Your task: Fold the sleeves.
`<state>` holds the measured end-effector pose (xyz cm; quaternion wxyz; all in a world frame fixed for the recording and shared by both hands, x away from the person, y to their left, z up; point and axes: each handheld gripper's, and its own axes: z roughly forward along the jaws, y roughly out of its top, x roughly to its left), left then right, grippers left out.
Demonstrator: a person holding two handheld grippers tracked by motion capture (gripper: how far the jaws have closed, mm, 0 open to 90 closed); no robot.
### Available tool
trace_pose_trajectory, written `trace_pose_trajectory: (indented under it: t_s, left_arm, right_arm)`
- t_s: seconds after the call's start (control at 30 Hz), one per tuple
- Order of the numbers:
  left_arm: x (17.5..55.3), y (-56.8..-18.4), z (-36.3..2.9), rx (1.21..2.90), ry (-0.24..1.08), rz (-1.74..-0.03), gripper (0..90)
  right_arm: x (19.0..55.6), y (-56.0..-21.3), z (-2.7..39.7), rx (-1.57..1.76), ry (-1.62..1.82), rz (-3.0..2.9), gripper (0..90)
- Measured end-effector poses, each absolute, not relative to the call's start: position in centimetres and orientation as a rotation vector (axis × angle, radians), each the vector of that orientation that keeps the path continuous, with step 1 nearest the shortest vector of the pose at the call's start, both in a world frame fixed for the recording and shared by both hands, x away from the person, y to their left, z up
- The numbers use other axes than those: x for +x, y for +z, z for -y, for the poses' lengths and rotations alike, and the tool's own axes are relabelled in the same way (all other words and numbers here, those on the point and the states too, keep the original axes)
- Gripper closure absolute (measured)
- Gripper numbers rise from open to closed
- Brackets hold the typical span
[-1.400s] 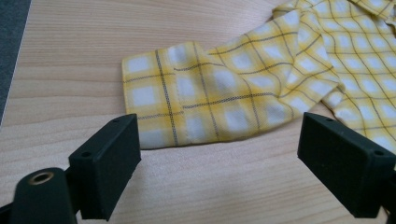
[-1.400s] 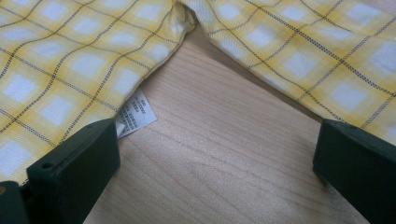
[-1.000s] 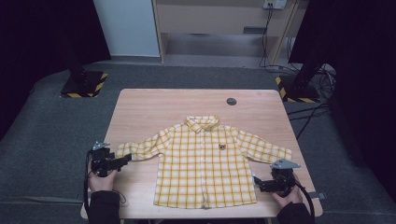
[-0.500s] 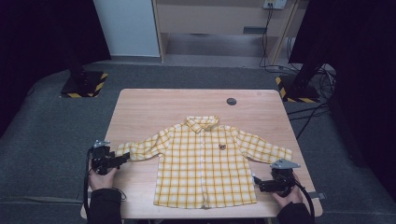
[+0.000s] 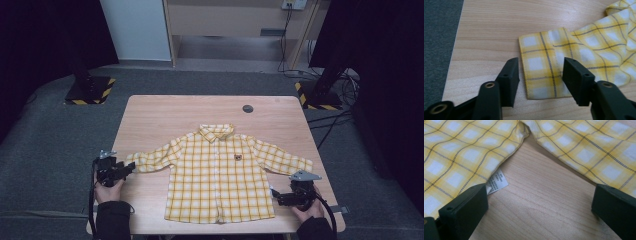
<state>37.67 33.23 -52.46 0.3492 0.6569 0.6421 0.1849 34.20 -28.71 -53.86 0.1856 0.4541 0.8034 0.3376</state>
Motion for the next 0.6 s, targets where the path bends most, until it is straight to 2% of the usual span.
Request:
trace_pose_trajectory:
  t_s: [0.2,0.3,0.6]
  left_arm:
    - [37.58,-52.41,-33.04,1.698,0.489,-1.686,58.9]
    - [37.53,-52.39,-33.05,1.686,0.477,-1.696,61.0]
    - [37.24,-52.08,-32.65,1.681,0.473,-1.692,74.6]
  right_arm:
    - [34.21,-53.86,28.70,1.273,0.952,-2.267,0.7]
    - [34.21,-53.87,28.70,1.272,0.952,-2.267,0.7]
    - [34.21,-53.87,28.70,1.271,0.951,-2.267,0.7]
